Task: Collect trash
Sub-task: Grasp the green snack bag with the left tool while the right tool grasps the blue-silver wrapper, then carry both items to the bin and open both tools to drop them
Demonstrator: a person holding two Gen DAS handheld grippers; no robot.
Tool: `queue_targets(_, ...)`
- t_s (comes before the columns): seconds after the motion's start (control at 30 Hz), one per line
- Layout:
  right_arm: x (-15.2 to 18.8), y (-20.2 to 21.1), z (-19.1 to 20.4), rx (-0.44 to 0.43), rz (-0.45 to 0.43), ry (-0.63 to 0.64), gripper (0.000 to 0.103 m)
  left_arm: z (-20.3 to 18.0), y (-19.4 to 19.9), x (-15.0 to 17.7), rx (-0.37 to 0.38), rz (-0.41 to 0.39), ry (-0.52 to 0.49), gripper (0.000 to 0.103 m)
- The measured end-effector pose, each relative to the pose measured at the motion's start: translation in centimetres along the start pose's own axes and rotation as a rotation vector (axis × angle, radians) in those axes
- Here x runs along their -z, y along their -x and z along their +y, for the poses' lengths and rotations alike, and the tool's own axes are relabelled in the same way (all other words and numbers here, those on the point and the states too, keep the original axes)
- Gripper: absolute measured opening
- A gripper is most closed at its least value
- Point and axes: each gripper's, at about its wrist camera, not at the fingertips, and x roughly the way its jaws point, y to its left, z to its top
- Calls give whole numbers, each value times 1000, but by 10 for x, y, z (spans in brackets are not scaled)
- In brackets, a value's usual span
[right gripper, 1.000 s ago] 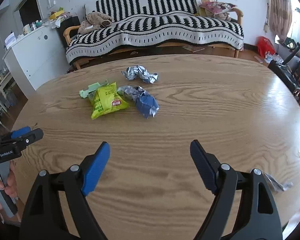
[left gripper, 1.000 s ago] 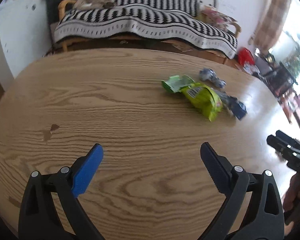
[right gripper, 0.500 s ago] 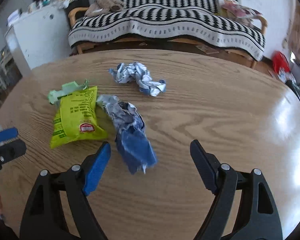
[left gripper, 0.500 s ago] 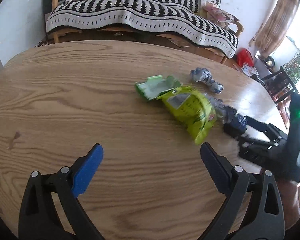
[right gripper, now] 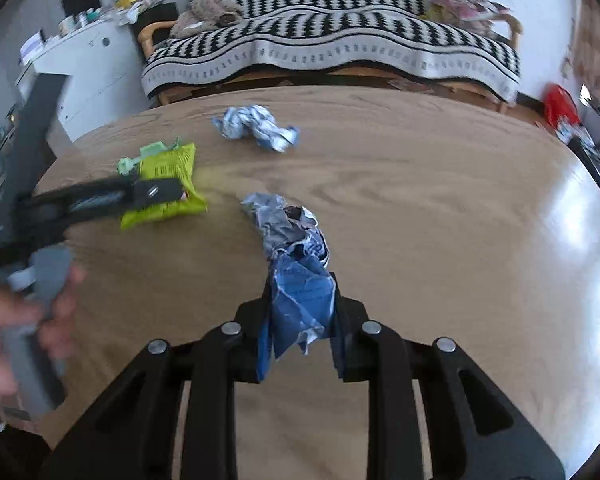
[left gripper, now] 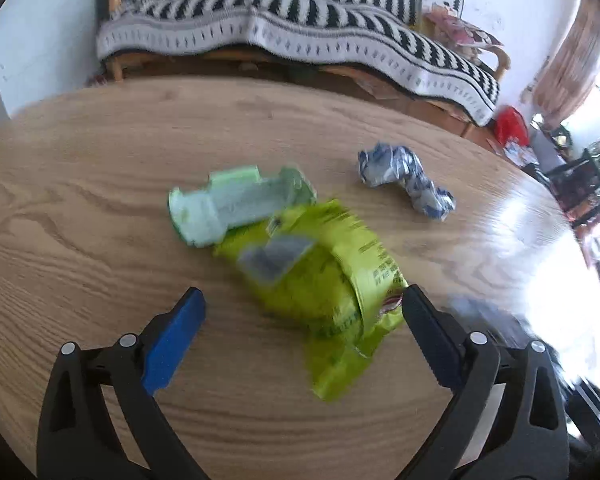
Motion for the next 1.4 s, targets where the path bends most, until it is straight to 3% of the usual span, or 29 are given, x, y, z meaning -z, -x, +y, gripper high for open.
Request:
queue_targets(0.2,37,49,-2,22,-16,-6,24,-10,-4,-4,25,-15,26,95)
queue_targets(0.3,51,64,0,28,-12,-11,24,-13,-5,-6,27,-28,26,75)
queue_targets(0.33,56,69,0,33,-9,-13,24,-13,-4,-6,43,-29,29,60)
queue_targets(0.47,68,82,1,48,-11,-15,24,-13,4,-2,57,-10,46,50)
queue_targets(0.77,73,113,3,53,-58,-77,24,-6,74,25,59,-26,-84,48)
queue_targets(1.03,91,143,5,90,-85,-121,24,-15,145,73,150,-42,-216,48)
queue_targets(1.4,135,183,-51,167,-111,-266,24,-73,170,131,226,-40,-385,48)
